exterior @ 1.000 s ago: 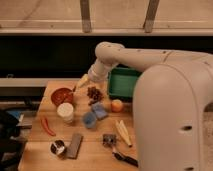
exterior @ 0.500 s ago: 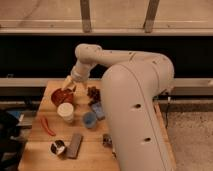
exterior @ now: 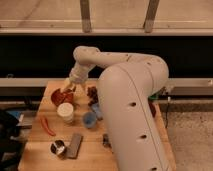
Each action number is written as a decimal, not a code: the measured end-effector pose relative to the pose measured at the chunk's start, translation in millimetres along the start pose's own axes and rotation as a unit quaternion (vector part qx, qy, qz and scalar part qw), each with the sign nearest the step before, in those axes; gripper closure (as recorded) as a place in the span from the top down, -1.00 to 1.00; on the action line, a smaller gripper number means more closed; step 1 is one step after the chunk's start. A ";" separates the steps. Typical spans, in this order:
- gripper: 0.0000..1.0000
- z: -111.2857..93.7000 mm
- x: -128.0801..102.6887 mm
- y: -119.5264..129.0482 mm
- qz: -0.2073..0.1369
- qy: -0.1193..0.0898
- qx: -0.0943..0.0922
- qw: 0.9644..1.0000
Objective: Stack bowls on top of each other
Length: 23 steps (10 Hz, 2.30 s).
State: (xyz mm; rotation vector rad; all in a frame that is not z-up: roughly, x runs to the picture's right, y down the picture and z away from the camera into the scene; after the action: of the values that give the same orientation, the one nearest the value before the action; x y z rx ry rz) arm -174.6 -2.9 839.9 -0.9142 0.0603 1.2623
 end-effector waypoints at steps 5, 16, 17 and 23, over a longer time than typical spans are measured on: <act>0.60 44.9 20.3 -6.8 0.034 0.014 -0.029 0.999; 0.23 104.1 1.2 5.7 0.057 0.008 -0.080 0.995; 0.02 105.4 2.4 6.1 0.056 0.010 -0.078 0.995; -1.00 95.9 9.4 -5.9 0.079 0.005 -0.061 0.995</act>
State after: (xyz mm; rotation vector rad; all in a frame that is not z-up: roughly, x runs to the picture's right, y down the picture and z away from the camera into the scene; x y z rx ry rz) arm -207.7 63.7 901.5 -1.0381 0.0649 1.4211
